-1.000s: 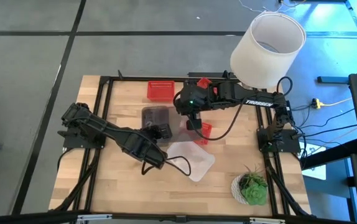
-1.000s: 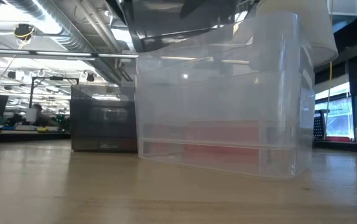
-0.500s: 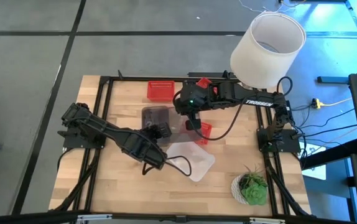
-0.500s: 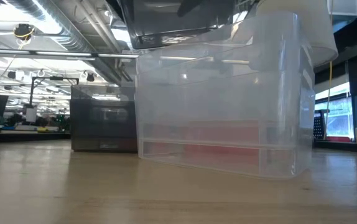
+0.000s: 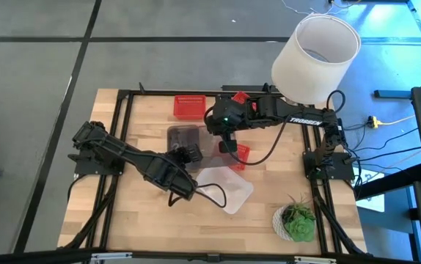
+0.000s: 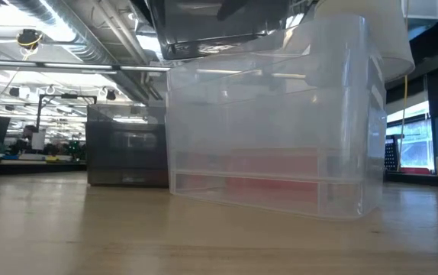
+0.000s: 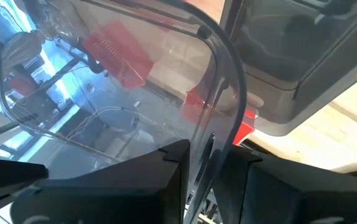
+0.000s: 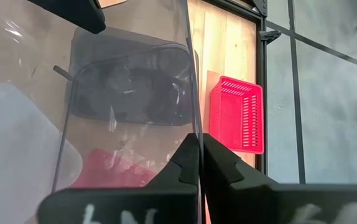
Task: Stack baskets by color
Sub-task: Stack the top black bin on the bottom black bins
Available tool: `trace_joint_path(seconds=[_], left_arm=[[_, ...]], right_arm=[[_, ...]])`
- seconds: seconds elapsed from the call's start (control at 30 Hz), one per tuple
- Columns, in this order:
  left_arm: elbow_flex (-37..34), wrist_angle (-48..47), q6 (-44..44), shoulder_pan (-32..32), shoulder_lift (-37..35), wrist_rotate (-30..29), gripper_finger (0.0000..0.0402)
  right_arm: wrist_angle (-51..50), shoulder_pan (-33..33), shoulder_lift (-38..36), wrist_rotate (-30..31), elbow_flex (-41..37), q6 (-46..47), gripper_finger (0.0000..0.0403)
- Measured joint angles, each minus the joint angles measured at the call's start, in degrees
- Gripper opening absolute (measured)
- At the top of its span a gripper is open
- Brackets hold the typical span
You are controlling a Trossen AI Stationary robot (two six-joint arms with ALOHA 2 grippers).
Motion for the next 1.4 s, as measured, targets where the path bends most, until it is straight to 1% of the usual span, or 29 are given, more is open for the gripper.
trace_joint_path(seconds=[0.33, 0.53, 0.73, 0.87, 0.97, 1.07, 1.2, 1.4], left_arm=[[-0.02, 0.17, 0.00, 0.04, 0.00, 0.76, 0.0047], [-0.02, 1.53, -0.16, 0.04, 0.00, 0.10, 0.0047], [-0.02, 1.76, -0.18, 0.04, 0.00, 2.07, 0.0047], [-0.02, 2.23, -0.04, 0.01, 0.00, 5.10, 0.0047], [-0.02, 2.27, -0.01, -0.26, 0.00, 3.89, 0.0047], [-0.02, 2.36, 0.06, -0.24, 0.00, 4.52, 0.0048], [-0.02, 2.64, 0.06, -0.20, 0.00, 5.06, 0.0060], [-0.02, 2.99, 0.04, -0.22, 0.00, 5.12, 0.0100]], right_arm=[[0.09, 0.00, -0.02, -0.02, 0.00, -1.09, 0.0002], [0.00, 0.00, -0.04, -0.04, 0.00, -1.20, 0.0002], [0.00, 0.00, -0.04, -0.18, 0.00, -1.18, 0.0002], [0.16, 0.00, -0.04, -0.22, 0.00, -1.09, 0.0002], [0.15, 0.00, -0.04, -0.22, 0.00, -1.05, 0.0002], [0.13, 0.00, -0.07, -0.24, 0.00, -1.04, 0.0002], [0.13, 0.00, -0.04, -0.24, 0.00, -1.03, 0.0002], [0.13, -0.04, -0.06, -0.14, 0.00, -1.00, 0.0002]])
